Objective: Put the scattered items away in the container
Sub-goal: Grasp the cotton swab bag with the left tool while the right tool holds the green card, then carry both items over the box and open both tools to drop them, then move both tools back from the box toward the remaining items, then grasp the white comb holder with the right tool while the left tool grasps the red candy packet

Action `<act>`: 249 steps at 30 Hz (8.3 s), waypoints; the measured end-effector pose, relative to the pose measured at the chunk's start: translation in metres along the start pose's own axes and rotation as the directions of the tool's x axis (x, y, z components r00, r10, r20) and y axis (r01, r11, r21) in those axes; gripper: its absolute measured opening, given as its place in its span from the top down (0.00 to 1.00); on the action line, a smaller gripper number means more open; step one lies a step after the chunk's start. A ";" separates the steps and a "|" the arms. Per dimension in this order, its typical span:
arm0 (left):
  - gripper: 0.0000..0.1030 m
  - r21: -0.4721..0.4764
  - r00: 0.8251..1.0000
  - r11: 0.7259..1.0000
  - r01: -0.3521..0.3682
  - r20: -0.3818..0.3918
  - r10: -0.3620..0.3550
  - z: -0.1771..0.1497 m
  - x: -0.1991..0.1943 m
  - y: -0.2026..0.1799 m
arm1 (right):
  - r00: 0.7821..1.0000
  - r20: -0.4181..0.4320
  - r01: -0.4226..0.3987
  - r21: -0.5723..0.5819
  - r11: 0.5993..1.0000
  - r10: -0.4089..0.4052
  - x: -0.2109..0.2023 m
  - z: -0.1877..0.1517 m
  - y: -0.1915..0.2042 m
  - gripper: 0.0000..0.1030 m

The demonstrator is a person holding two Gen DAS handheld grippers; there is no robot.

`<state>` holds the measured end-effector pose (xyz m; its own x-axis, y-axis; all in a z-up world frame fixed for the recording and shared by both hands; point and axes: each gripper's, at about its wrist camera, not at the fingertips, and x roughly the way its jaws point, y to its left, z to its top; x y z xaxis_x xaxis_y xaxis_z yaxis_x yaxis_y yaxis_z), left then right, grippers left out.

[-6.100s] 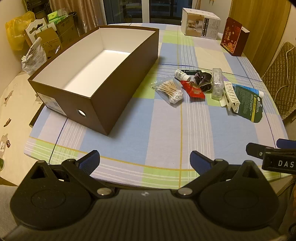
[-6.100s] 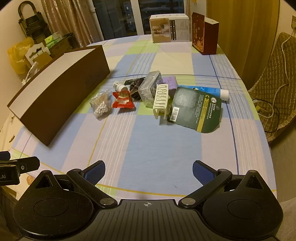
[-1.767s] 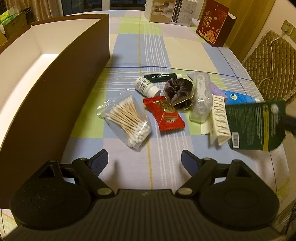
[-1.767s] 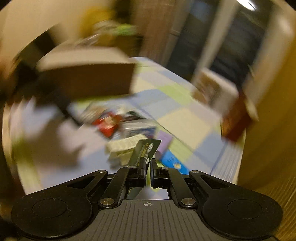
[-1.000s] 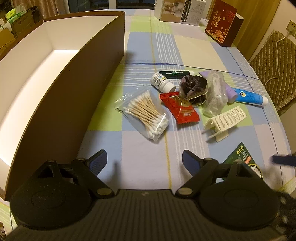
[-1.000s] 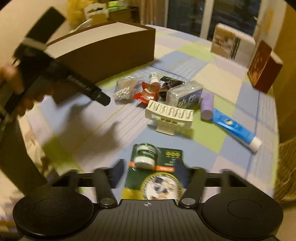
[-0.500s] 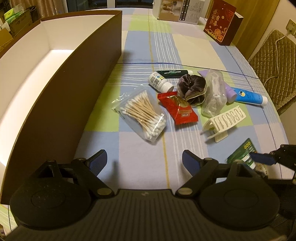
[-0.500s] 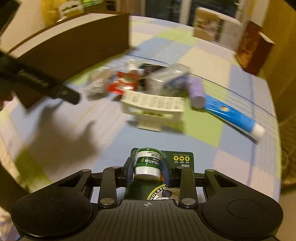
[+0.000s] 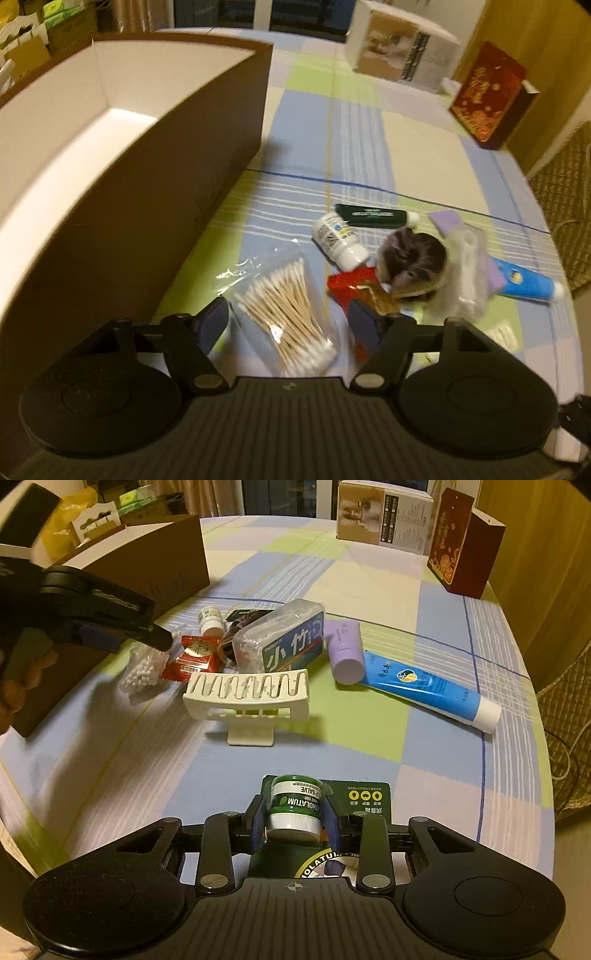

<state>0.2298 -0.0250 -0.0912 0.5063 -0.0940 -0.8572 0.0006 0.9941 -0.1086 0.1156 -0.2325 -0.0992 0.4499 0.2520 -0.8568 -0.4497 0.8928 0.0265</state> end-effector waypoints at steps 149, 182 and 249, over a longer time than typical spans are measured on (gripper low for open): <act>0.14 0.201 0.986 0.965 -0.165 0.066 0.155 -0.017 -0.219 0.148 | 0.917 0.120 -0.272 -0.513 0.814 0.381 -0.072 0.170 0.219 0.12; 0.13 0.291 0.995 0.954 -0.065 0.094 0.040 -0.080 -0.250 0.051 | 0.953 0.173 -0.177 -0.344 0.922 0.248 -0.148 0.061 0.118 0.12; 0.19 0.299 0.991 0.948 0.109 -0.102 -0.082 -0.036 -0.070 0.007 | 0.965 -0.246 -0.202 -0.490 0.848 0.088 0.033 0.047 0.012 0.70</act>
<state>0.1633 -0.0134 -0.0498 0.4139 -0.1801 -0.8923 0.3140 0.9483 -0.0457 0.1613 -0.1962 -0.1026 0.2047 0.2301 -0.9514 -0.8502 0.5234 -0.0563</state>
